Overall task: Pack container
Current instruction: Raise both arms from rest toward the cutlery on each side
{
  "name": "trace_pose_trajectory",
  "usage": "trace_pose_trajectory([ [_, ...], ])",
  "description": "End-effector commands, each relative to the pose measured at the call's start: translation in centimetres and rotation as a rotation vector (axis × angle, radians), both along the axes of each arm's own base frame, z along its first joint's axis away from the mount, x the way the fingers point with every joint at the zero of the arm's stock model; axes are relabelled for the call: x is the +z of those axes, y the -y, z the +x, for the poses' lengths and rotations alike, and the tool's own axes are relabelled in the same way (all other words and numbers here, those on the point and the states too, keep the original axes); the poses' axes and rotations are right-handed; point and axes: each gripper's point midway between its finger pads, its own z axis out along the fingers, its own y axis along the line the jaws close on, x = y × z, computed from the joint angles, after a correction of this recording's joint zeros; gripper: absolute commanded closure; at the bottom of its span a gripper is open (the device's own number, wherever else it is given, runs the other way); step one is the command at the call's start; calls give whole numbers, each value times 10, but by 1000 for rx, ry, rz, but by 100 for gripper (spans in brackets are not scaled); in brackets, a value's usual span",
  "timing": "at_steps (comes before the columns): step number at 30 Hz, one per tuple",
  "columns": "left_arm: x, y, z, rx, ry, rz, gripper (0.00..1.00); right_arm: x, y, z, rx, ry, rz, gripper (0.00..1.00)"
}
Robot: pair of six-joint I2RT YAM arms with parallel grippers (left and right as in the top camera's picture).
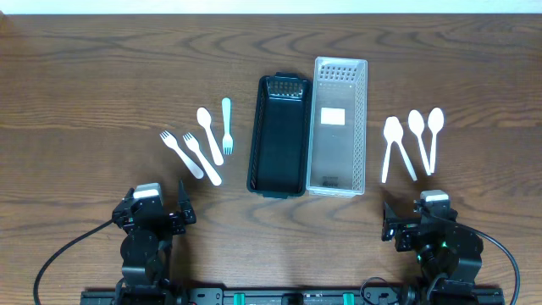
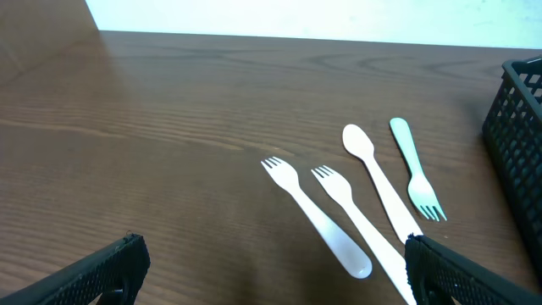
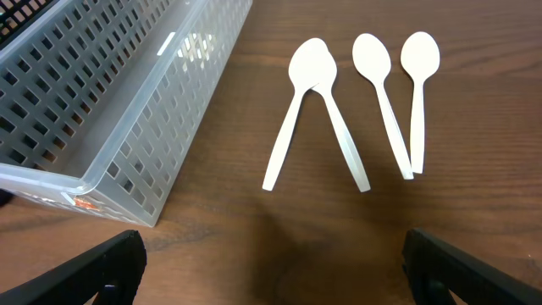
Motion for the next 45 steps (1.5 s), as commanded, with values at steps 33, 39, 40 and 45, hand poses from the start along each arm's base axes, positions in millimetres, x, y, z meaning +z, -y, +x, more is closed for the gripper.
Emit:
trace_pose_trajectory([
  [33,-9,-1,-1,8,-19,-2,2,11,-33,-2,103,12,217,1],
  [39,-9,7,0,-2,-7,-124,2,17,-57,-11,71,-91,569,1],
  [40,-9,7,0,-2,-7,-123,2,19,-61,-12,82,-98,601,1],
  [45,-14,19,0,-53,-26,-193,2,23,-69,-15,128,-106,630,1],
])
